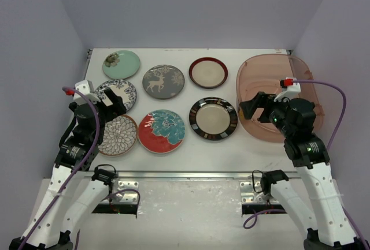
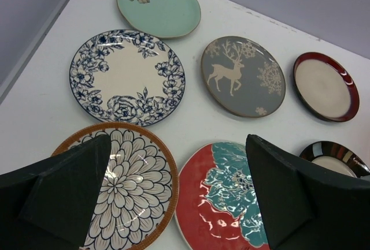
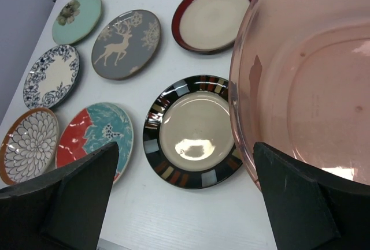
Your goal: Place the plates into the plastic bin on the countertop
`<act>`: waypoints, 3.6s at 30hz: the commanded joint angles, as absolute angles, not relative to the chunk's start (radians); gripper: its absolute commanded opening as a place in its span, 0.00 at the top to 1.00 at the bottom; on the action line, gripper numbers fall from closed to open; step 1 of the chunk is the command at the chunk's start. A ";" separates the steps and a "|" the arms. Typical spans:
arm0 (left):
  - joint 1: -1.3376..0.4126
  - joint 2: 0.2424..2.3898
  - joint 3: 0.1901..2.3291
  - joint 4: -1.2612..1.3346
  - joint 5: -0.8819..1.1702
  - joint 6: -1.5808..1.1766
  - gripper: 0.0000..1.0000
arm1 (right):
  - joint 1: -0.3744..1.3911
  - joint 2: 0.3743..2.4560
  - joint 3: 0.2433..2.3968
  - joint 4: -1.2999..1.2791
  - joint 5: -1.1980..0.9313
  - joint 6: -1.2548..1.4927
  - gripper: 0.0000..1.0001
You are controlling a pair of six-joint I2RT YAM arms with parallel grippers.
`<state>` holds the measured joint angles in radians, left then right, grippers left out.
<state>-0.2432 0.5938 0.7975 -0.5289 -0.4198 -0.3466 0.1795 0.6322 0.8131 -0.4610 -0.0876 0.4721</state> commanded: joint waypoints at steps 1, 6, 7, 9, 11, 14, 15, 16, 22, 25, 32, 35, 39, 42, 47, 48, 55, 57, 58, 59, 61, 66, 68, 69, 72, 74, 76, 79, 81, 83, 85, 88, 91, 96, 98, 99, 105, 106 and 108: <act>-0.253 0.584 0.828 -0.526 -0.477 -0.367 0.00 | 0.183 0.634 0.831 -0.406 -0.086 0.491 0.01; -0.252 0.584 0.820 -0.519 -0.487 -0.375 0.00 | 0.183 0.613 0.742 -0.191 -0.339 0.579 0.01; -0.252 0.586 0.818 -0.518 -0.487 -0.379 0.00 | 0.183 0.635 0.729 -0.093 -0.419 0.629 0.01; -0.252 0.590 0.816 -0.516 -0.486 -0.386 0.00 | 0.184 0.786 0.742 0.123 -0.602 0.775 0.01; -0.252 0.592 0.817 -0.518 -0.495 -0.394 0.00 | 0.261 0.924 0.787 0.241 -0.675 0.873 0.01; -0.245 0.582 0.812 -0.521 -0.538 -0.420 0.00 | 0.544 1.235 1.017 0.190 -0.515 0.701 0.01; -0.239 0.579 0.810 -0.517 -0.543 -0.421 0.00 | 0.619 1.339 1.128 0.157 -0.467 0.649 0.01; -0.230 0.579 0.811 -0.516 -0.546 -0.420 0.00 | 0.644 1.428 1.224 0.155 -0.456 0.646 0.01; -0.199 0.564 0.808 -0.525 -0.557 -0.426 0.00 | 0.704 1.954 1.534 0.209 -0.323 0.852 0.01; -0.196 0.566 0.802 -0.514 -0.543 -0.417 0.00 | 0.738 2.169 1.724 0.151 -0.248 0.897 0.01; -0.187 0.603 0.808 -0.514 -0.521 -0.411 0.00 | 0.774 2.555 2.180 0.003 -0.111 0.981 0.01; -0.189 0.590 0.804 -0.510 -0.515 -0.410 0.00 | 0.792 2.663 2.241 0.007 -0.103 0.994 0.07; -0.188 0.591 0.803 -0.507 -0.512 -0.407 0.00 | 0.806 2.695 2.223 0.037 -0.090 1.005 0.14; -0.187 0.597 0.805 -0.508 -0.508 -0.407 0.00 | 0.812 2.729 2.241 0.041 -0.071 1.019 0.18; -0.187 0.591 0.802 -0.508 -0.504 -0.407 0.00 | 0.826 2.786 2.293 0.020 -0.022 1.058 0.26; -0.188 0.591 0.802 -0.509 -0.503 -0.407 0.00 | 0.826 2.792 2.287 0.022 -0.015 1.077 0.27; -0.189 0.584 0.802 -0.508 -0.491 -0.402 0.00 | 0.827 2.856 2.306 0.020 -0.018 1.180 0.40; -0.189 0.581 0.802 -0.509 -0.491 -0.402 0.00 | 0.828 2.858 2.310 0.017 -0.015 1.186 0.46; -0.190 0.577 0.802 -0.508 -0.491 -0.402 0.00 | 0.827 2.859 2.306 0.015 -0.012 1.192 0.50; -0.190 0.575 0.801 -0.509 -0.490 -0.402 0.00 | 0.826 2.857 2.300 0.018 -0.011 1.198 0.54; -0.194 0.572 0.801 -0.509 -0.488 -0.400 0.00 | 0.821 2.857 2.298 0.020 -0.015 1.220 0.64; -0.203 0.563 0.801 -0.509 -0.486 -0.399 0.00 | 0.818 2.893 2.330 0.021 -0.038 1.282 0.76; -0.207 0.560 0.801 -0.510 -0.486 -0.398 0.00 | 0.818 2.898 2.330 0.030 -0.051 1.305 0.80; -0.208 0.559 0.800 -0.510 -0.486 -0.397 0.00 | 0.818 2.898 2.330 0.034 -0.057 1.310 0.83; -0.210 0.558 0.801 -0.511 -0.486 -0.397 0.00 | 0.818 2.884 2.304 0.046 -0.075 1.341 0.99; -0.210 0.563 0.801 -0.509 -0.486 -0.397 0.00 | 0.818 2.841 2.256 0.066 -0.086 1.364 1.00; -0.210 0.566 0.802 -0.508 -0.487 -0.397 0.00 | 0.818 2.811 2.226 0.103 -0.096 1.384 1.00; -0.210 0.557 0.800 -0.513 -0.484 -0.397 0.00 | 0.815 2.772 2.233 0.104 -0.092 1.401 1.00; -0.210 0.549 0.798 -0.516 -0.479 -0.397 0.00 | 0.809 2.750 2.249 0.106 -0.093 1.407 1.00; -0.212 0.545 0.798 -0.515 -0.468 -0.397 0.00 | 0.797 2.717 2.238 0.138 -0.107 1.421 1.00; -0.215 0.545 0.796 -0.515 -0.466 -0.397 0.00 | 0.785 2.698 2.222 0.165 -0.123 1.429 1.00; -0.216 0.538 0.798 -0.513 -0.467 -0.397 0.00 | 0.774 2.677 2.231 0.206 -0.181 1.435 1.00; -0.218 0.536 0.797 -0.513 -0.465 -0.397 0.00 | 0.765 2.655 2.228 0.240 -0.219 1.433 1.00; -0.221 0.533 0.796 -0.513 -0.463 -0.397 0.00 | 0.753 2.581 2.172 0.277 -0.251 1.440 1.00; -0.222 0.529 0.796 -0.514 -0.466 -0.397 0.00 | 0.747 2.571 2.169 0.282 -0.254 1.439 1.00; -0.222 0.528 0.796 -0.515 -0.468 -0.397 0.00 | 0.743 2.562 2.169 0.284 -0.260 1.439 1.00; -0.224 0.529 0.795 -0.516 -0.471 -0.399 0.00 | 0.716 2.539 2.157 0.309 -0.293 1.449 1.00; -0.223 0.528 0.796 -0.517 -0.471 -0.399 0.00 | 0.716 2.535 2.154 0.313 -0.302 1.448 1.00; -0.224 0.528 0.795 -0.515 -0.472 -0.399 0.00 | 0.712 2.522 2.146 0.324 -0.317 1.450 1.00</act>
